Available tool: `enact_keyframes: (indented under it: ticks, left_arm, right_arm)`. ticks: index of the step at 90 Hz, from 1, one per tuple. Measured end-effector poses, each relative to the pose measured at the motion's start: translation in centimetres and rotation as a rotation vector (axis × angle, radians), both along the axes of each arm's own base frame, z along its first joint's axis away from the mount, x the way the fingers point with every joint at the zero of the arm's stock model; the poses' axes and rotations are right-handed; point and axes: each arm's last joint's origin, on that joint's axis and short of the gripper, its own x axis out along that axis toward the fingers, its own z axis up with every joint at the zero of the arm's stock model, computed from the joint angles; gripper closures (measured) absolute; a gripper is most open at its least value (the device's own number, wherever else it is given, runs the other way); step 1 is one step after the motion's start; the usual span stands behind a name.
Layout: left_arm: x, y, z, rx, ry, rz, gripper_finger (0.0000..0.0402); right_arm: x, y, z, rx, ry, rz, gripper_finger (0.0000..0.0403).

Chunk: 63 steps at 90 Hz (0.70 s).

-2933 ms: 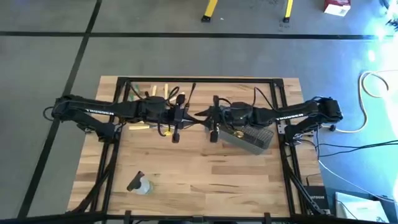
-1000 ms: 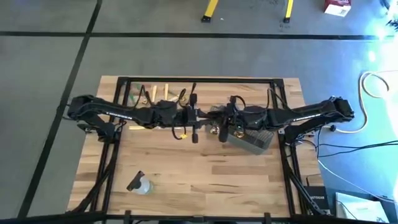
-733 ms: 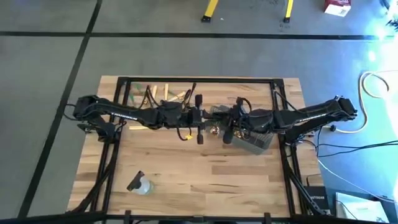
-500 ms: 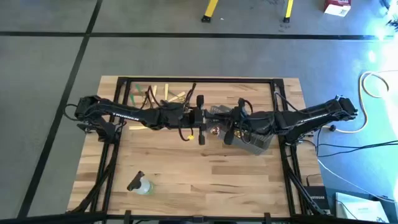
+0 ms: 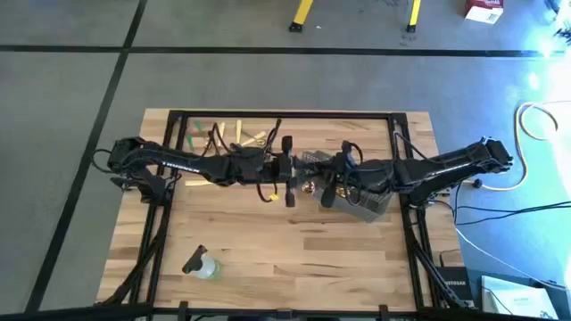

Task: Sort silverware
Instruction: Put the black fork into the cutlery rack

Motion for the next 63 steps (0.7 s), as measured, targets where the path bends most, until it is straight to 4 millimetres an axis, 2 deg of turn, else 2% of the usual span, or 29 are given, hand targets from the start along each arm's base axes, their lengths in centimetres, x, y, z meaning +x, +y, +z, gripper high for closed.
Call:
enact_keyframes:
  ticks: [12, 32, 50, 57, 63]
  left_arm:
    - [0.0, 0.0, 0.0, 0.012, 0.002, -0.005, 0.0397]
    - [0.0, -0.1, 0.0, 0.011, 0.003, -0.024, 0.0401]
    - [0.1, 0.1, -0.2, 0.01, 0.011, -0.009, 0.0401]
    - [0.1, 0.1, -1.1, 0.01, 0.07, -0.006, 0.0401]
    - [0.3, 0.1, -2.1, 0.009, 0.115, -0.01, 0.0401]
  right_arm:
    - [0.0, 0.0, 0.0, -0.002, 0.002, -0.001, 0.0398]
    - [-0.3, -0.1, -0.1, -0.018, 0.024, -0.015, 0.0398]
    - [-1.5, -0.6, 0.3, -0.048, 0.055, -0.097, 0.0398]
    - [-1.9, -0.7, 1.6, -0.023, -0.02, -0.112, 0.0398]
    - [-2.2, -0.8, 1.7, -0.029, -0.021, -0.114, 0.0398]
